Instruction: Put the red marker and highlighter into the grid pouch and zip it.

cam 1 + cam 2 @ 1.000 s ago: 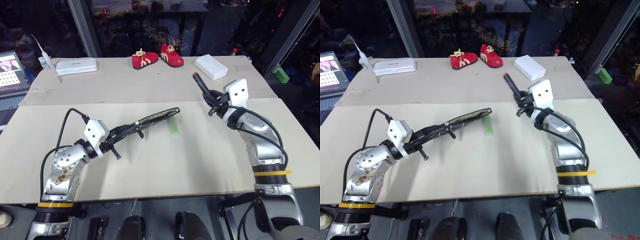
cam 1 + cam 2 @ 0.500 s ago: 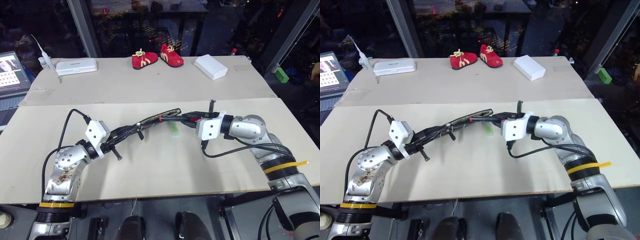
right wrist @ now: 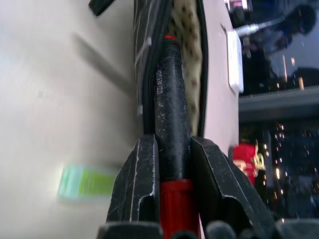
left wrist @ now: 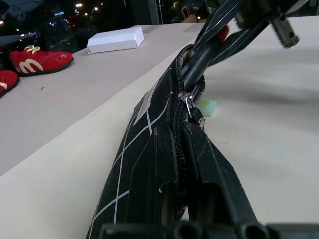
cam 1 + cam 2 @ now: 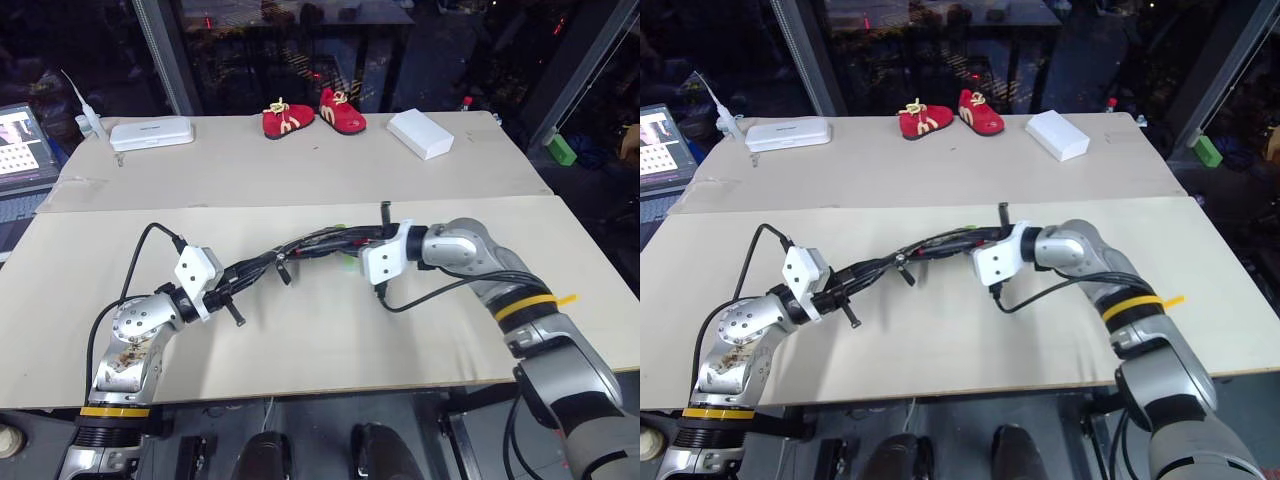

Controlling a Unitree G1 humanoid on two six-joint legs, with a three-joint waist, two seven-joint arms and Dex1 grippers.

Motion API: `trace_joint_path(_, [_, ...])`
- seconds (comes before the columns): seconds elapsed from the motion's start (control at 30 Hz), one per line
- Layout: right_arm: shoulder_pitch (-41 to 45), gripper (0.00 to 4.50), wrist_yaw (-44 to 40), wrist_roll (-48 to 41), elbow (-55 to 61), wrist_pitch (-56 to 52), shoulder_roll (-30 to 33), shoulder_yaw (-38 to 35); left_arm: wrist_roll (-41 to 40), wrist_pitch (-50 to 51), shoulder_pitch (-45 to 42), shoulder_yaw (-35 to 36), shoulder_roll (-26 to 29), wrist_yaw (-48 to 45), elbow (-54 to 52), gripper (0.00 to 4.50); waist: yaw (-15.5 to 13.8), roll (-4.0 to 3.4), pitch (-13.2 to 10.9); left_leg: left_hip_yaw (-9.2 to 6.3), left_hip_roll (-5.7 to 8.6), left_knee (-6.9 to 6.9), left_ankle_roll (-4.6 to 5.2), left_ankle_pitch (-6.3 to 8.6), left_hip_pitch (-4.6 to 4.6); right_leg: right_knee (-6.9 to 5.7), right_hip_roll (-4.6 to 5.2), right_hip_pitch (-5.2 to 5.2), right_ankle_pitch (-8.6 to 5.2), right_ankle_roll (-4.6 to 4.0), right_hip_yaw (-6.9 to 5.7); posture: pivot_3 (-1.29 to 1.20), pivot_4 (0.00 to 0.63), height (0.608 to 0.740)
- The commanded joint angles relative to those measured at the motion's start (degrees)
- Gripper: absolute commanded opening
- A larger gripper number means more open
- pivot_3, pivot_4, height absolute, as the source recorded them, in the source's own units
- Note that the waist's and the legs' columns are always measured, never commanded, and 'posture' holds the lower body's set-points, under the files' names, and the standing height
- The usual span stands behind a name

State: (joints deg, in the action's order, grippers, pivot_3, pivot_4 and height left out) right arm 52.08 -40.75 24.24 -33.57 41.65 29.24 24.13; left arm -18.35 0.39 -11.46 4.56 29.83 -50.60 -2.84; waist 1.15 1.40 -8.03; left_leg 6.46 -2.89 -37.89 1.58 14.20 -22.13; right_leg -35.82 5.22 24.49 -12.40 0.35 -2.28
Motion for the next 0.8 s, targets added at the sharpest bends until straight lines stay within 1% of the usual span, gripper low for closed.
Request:
trace_joint_path(0.03, [2.83,0.54,1.62,0.86,-1.67,2.36,-3.5,1.47,-0.63,-1.56,-1.05,0.16,-0.24,-0.18,-0.59,0.0,0.03,0.0,0.0,0.0,-0.01,0.0,0.0,0.0,0.0,0.0,-0.01,0.0,0.0,0.0,0.0,0.0,0.15,0.74])
trace_joint_path(0.17, [3.78,0.54,1.97,0.45,-4.03,2.73,-7.39,2.7,-0.65,-1.68,-1.43,0.06,-0.36,-0.14,-0.28,0.0,0.01,-0.01,0.0,0.0,-0.02,0.0,-0.01,-0.01,-0.01,-0.01,0.0,0.0,0.0,-0.01,-0.02,0.0,0.15,0.74])
trace_joint_path(0.23, [3.53,1.57,1.11,-1.11,-5.0,1.85,-8.99,2.36,-0.65,-1.71,-1.49,0.03,-0.41,-0.04,-0.25,0.0,0.01,-0.01,0.0,0.0,-0.02,0.0,-0.02,-0.01,-0.01,-0.01,0.0,0.0,0.01,-0.01,-0.02,0.0,0.15,0.74])
trace_joint_path(0.33, [3.77,2.58,1.5,-2.08,-6.57,0.08,-9.85,0.79,-0.71,-1.63,-1.44,0.1,-0.51,0.23,-0.4,0.0,-0.08,-0.02,-0.01,-0.01,-0.02,0.0,-0.02,-0.01,-0.01,-0.03,0.0,0.0,0.01,-0.01,-0.03,0.0,0.15,0.74])
trace_joint_path(0.37, [4.1,2.83,2.2,-1.82,-7.11,0.13,-9.59,0.43,-0.72,-1.57,-1.34,0.15,-0.55,0.32,-0.53,0.0,-0.15,-0.02,-0.01,-0.01,-0.02,0.0,-0.02,-0.01,-0.01,-0.02,0.01,0.0,0.01,-0.01,-0.03,0.0,0.15,0.74])
trace_joint_path(0.4, [4.34,3.27,2.67,-1.65,-7.47,0.25,-9.37,0.28,-0.72,-1.53,-1.28,0.17,-0.57,0.38,-0.62,0.0,-0.17,-0.02,-0.01,-0.01,-0.02,0.0,-0.02,-0.01,-0.02,-0.03,0.03,0.0,0.01,-0.01,-0.04,0.0,0.15,0.74])
trace_joint_path(0.47, [4.76,3.87,2.51,-2.67,-7.93,0.48,-8.3,-0.6,-0.76,-1.43,-1.0,0.19,-0.58,0.49,-0.9,0.0,-0.14,-0.03,-0.01,-0.01,-0.02,0.0,-0.02,-0.01,-0.02,-0.02,0.06,0.0,0.01,-0.01,-0.03,0.0,0.15,0.74])
trace_joint_path(0.57, [4.78,3.87,0.9,-8.9,-8.33,1.3,-3.98,-5.35,-0.79,-1.23,-0.45,0.36,-0.55,0.95,-1.37,0.0,-0.3,-0.04,-0.03,-0.02,-0.02,0.0,-0.02,-0.01,-0.03,-0.02,0.05,0.01,0.01,-0.01,-0.04,0.0,0.15,0.74])
trace_joint_path(0.6, [3.7,3.87,-1.51,-13.77,-6.92,-0.39,-2.74,-7.89,-0.8,-1.12,-0.32,0.48,-0.56,1.23,-1.49,0.0,-0.38,-0.04,-0.03,-0.03,-0.02,0.0,-0.02,-0.01,-0.05,0.0,0.05,0.01,0.01,-0.01,-0.06,0.0,0.15,0.74])
trace_joint_path(0.67, [0.73,3.87,-7.23,-24.83,-1.63,-8.64,-1.52,-12.87,-0.74,-0.92,-0.09,0.84,-0.55,1.92,-1.66,0.0,-0.42,-0.04,-0.03,-0.03,-0.02,0.0,-0.01,-0.01,-0.06,0.04,0.08,0.0,0.01,-0.01,-0.06,0.0,0.15,0.74])
trace_joint_path(0.7, [-1.01,3.87,-10.03,-30.04,1.94,-14.59,-1.07,-14.9,-0.72,-0.82,0.03,1.06,-0.55,2.31,-1.69,0.0,-0.39,-0.04,-0.03,-0.05,-0.05,0.0,0.02,0.01,-0.05,0.07,0.07,-0.05,0.01,-0.01,-0.07,0.0,0.15,0.74])
trace_joint_path(0.73, [-2.76,3.87,-11.55,-34.73,5.74,-20.65,-0.48,-17.11,-0.68,-0.71,0.21,1.26,-0.48,2.69,-1.78,0.0,-0.4,-0.03,-0.03,-0.07,-0.07,0.0,0.04,0.02,-0.03,0.07,0.07,-0.08,0.01,-0.01,-0.06,0.0,0.15,0.74])
trace_joint_path(0.8, [-5.63,3.87,-10.77,-41.68,12.41,-33.94,0.22,-21.24,-0.7,-0.41,0.67,1.76,-0.38,3.54,-2.01,0.0,-0.15,-0.04,-0.03,-0.17,-0.11,0.01,0.06,0.04,0.0,0.05,0.07,-0.09,0.01,-0.01,-0.06,0.0,0.15,0.74])
